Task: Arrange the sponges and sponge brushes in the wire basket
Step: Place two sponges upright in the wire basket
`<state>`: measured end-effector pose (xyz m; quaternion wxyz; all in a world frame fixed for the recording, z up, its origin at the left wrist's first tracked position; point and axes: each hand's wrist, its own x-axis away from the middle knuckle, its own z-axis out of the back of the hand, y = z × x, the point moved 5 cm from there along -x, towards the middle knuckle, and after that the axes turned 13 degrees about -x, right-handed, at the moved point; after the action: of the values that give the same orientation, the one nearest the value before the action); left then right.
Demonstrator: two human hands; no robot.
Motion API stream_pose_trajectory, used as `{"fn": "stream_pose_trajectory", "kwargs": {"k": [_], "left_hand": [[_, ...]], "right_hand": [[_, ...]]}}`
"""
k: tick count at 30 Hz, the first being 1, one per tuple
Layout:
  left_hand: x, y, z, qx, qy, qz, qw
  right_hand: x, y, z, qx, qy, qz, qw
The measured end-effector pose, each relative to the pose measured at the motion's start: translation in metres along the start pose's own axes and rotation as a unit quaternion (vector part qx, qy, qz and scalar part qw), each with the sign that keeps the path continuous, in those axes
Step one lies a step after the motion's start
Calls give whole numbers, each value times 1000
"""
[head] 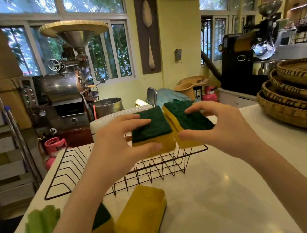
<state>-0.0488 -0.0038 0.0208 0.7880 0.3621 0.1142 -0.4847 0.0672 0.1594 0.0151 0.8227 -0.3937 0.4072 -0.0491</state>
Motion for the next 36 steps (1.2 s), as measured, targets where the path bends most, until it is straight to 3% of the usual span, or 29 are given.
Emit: {"fn": "stream_pose_trajectory", "kwargs": {"k": [8,13,16,20,25,31,34,36], "left_hand": [[-26,-74,22,-92,19,36,995],[-39,-150,17,-147,-44,91,984],[-47,-184,7,-199,-112,113,967],[-53,-203,-14,-213,-178,117,954],[-53,-216,-30,-255,-197,110,940],[-50,-216,-35,-377,-245,94,888],[-50,-211,-37,-484,-230,54,842],[-49,-210,-37,-497,-214,52,839]], "right_hand": [[-62,20,-82,-40,-30,3,999],[-93,47,-131,-35,-63,-18,997],[-108,63,-159,13,-128,-63,990],[-122,76,-192,64,-219,-112,967],[-127,87,-224,106,-256,-142,950],[-112,106,-247,138,-287,-187,929],[-107,108,-249,147,-295,-181,927],[-103,106,-250,148,-288,-165,932]]}}
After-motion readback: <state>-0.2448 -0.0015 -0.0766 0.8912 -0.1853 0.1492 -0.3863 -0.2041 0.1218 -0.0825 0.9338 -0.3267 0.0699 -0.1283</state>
